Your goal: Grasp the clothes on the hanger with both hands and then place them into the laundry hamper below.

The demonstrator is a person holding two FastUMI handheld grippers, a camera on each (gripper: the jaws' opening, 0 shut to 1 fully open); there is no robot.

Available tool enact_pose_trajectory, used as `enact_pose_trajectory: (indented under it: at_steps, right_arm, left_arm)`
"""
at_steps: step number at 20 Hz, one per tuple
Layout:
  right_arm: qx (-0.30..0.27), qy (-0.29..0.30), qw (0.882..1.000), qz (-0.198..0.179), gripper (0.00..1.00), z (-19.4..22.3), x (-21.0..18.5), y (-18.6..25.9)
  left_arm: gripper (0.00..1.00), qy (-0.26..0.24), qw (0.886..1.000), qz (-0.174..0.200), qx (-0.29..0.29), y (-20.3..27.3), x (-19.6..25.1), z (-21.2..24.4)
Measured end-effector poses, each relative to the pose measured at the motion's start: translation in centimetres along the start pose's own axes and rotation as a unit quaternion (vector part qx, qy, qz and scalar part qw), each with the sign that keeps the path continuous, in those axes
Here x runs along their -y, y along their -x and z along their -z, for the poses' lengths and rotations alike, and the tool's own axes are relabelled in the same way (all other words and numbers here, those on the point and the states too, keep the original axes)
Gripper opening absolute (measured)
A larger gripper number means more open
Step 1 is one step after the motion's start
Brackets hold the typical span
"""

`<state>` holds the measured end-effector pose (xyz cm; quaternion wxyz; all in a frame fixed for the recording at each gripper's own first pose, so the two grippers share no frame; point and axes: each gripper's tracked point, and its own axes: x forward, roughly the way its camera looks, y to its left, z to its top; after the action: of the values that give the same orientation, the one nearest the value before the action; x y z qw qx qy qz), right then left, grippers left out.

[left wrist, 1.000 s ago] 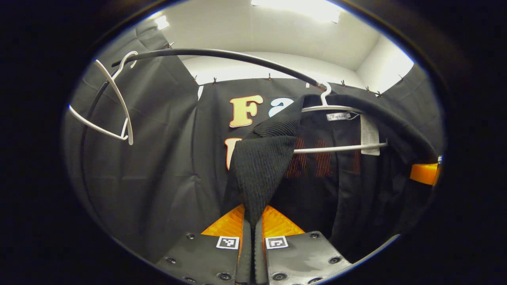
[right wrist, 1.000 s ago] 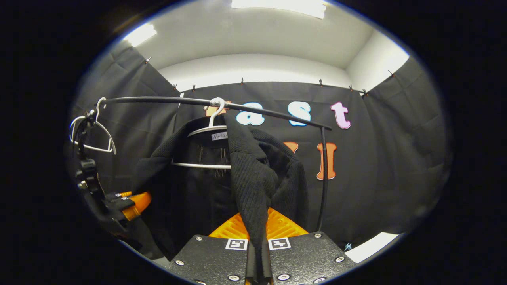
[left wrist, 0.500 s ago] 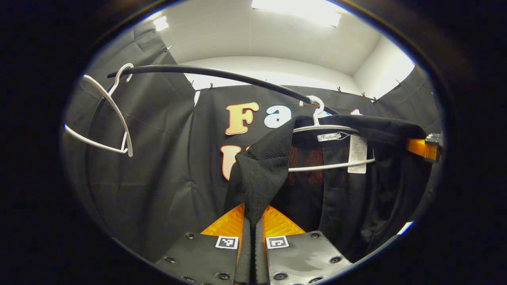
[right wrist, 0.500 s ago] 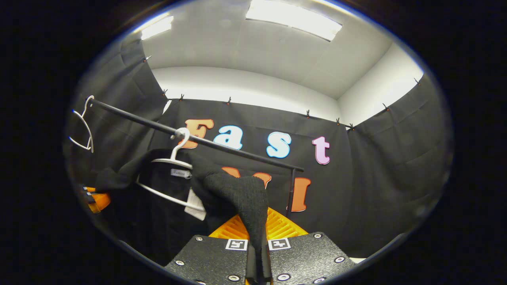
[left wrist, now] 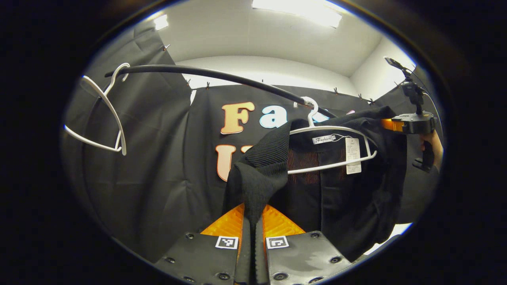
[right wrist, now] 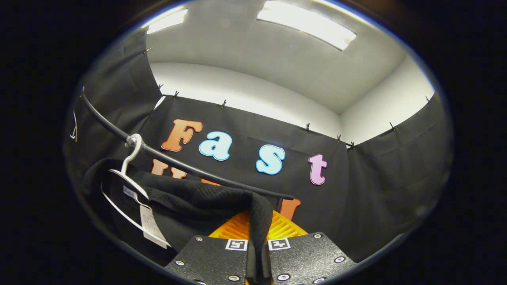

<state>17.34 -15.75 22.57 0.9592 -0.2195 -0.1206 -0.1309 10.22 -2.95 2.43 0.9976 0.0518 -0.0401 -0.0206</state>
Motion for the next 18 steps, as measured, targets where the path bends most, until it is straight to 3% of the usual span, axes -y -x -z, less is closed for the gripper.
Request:
enact_pose_trajectory:
  at_steps: [6,10,11,12,15,18]
  right_arm:
    - [-0.005,0.007,1.0,0.003,0.05,1.4,0.1,-4.0]
    - [0.017,0.022,1.0,-0.007,0.05,-0.4,-0.5,-5.4]
    - [0.02,0.024,0.999,-0.01,0.0,-0.5,-0.5,-5.6]
    - [0.02,0.027,0.999,-0.011,0.05,-0.5,-0.4,-5.4]
    - [0.02,0.038,0.999,-0.018,0.05,0.5,-0.5,-5.6]
    - [0.009,0.031,0.999,-0.041,0.05,2.9,-1.0,-5.6]
  left_arm:
    - [0.12,-0.003,1.0,-0.001,-0.002,-0.4,-0.8,-0.1]
    - [0.12,-0.007,1.0,-0.004,0.011,-1.6,-1.1,-1.7]
    - [0.12,-0.011,1.0,-0.01,0.019,-2.4,-1.5,-2.4]
    - [0.12,-0.018,0.999,-0.02,0.025,-3.6,-2.2,-3.1]
    - [0.09,-0.026,0.998,-0.047,0.04,-6.5,-4.4,-4.4]
    - [0.12,-0.024,0.995,-0.078,0.055,-8.5,-7.3,-5.6]
